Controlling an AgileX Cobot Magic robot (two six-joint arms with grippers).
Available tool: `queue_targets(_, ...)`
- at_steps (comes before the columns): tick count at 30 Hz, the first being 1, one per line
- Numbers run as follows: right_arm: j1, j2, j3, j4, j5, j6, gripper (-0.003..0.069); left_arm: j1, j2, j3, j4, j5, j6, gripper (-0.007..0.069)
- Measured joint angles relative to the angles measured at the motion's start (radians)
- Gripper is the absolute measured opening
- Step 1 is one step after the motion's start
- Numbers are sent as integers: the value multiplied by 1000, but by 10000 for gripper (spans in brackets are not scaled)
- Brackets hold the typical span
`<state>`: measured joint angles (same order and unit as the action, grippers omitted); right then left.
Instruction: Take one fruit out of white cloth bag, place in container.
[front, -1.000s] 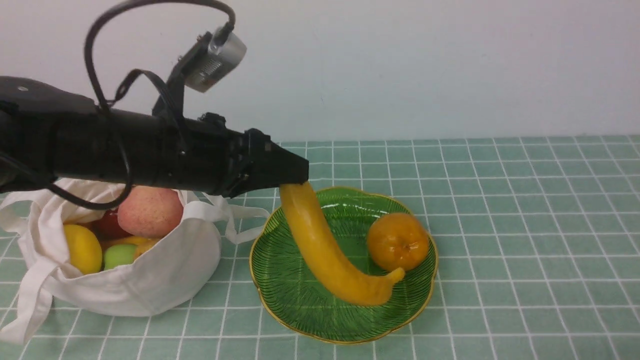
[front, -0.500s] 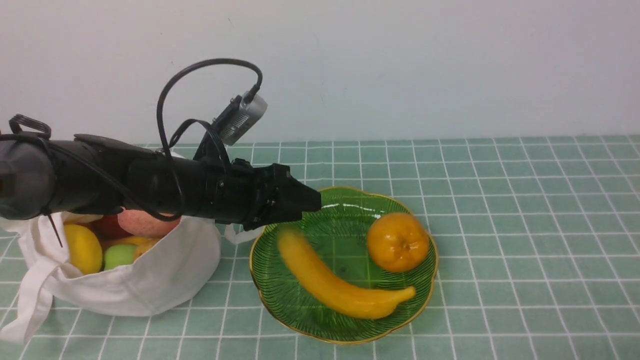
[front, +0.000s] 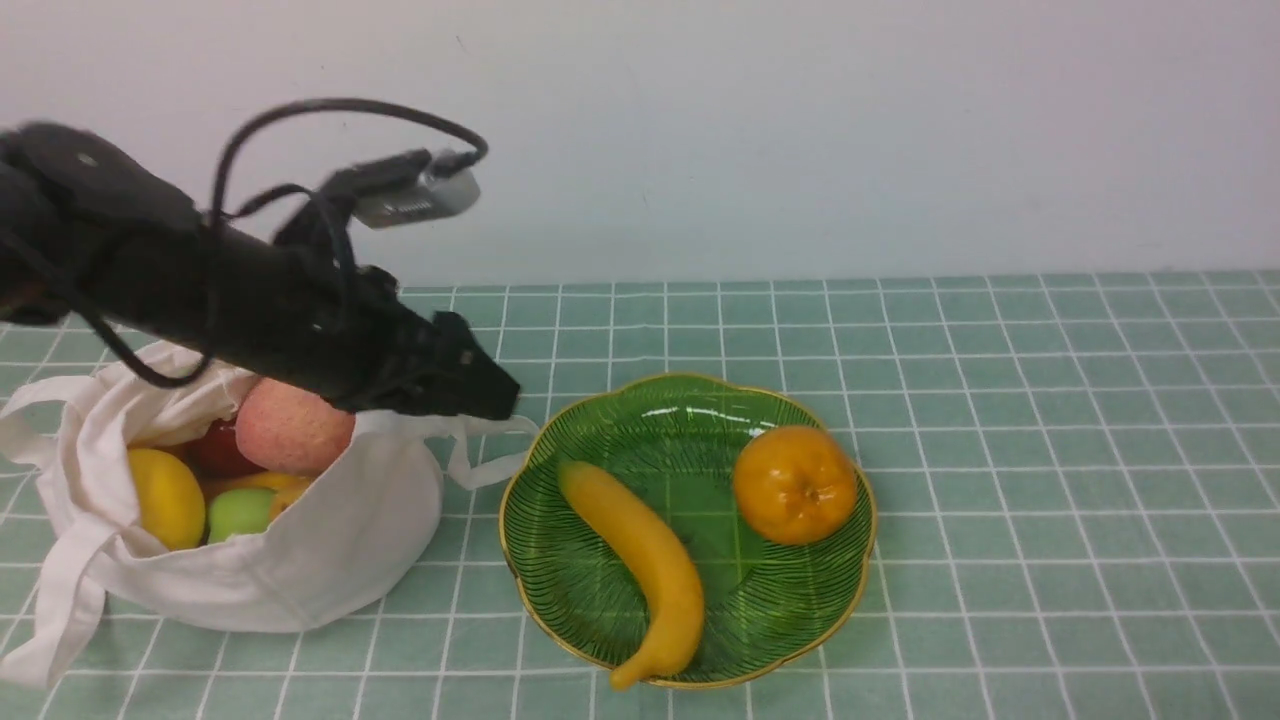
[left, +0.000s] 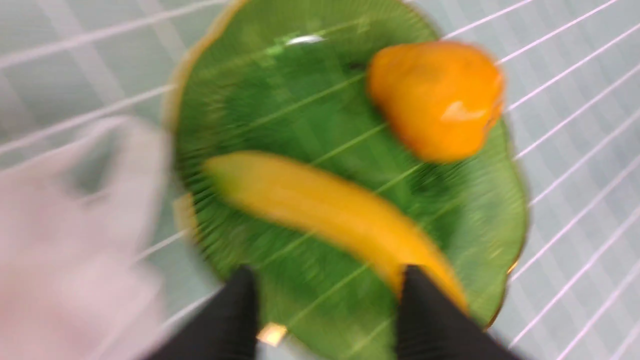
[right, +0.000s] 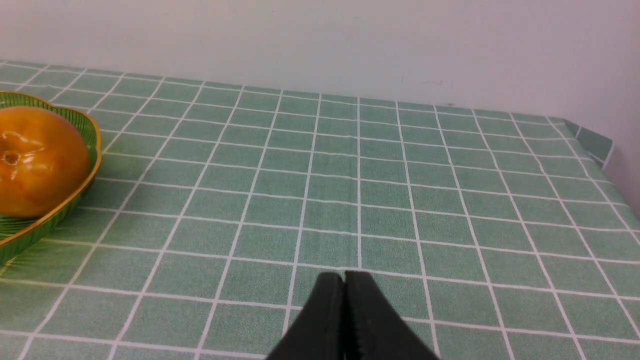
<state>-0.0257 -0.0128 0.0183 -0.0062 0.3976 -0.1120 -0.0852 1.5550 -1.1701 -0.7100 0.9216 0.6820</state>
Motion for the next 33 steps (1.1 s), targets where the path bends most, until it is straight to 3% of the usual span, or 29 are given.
queue_targets(1, 0, 0, 0, 0, 0, 0, -15, 1, -11, -1, 27, 2, -9, 181)
queue_targets(2, 0, 0, 0, 0, 0, 0, -15, 1, -70, -2, 86, 13, -46, 106)
queue_targets(4, 0, 0, 0, 0, 0, 0, -15, 1, -224, -2, 165, 32, -102, 27)
queue_targets(6, 0, 0, 0, 0, 0, 0, -15, 1, -345, -2, 187, 43, -136, 2)
queue_targets(12, 0, 0, 0, 0, 0, 0, -15, 1, -687, 1, 205, 37, -245, -8)
queue_targets(17, 0, 0, 0, 0, 0, 0, -15, 1, -1072, 133, 260, -148, -398, -8)
queue_targets(21, 0, 0, 0, 0, 0, 0, -15, 1, -1294, 277, 409, -219, -566, -8)
queue_targets(25, 0, 0, 0, 0, 0, 0, -15, 1, -1397, 355, 544, -218, -607, -8)
queue_targets(33, 0, 0, 0, 0, 0, 0, -15, 1, -1505, 415, 563, -229, -611, -8)
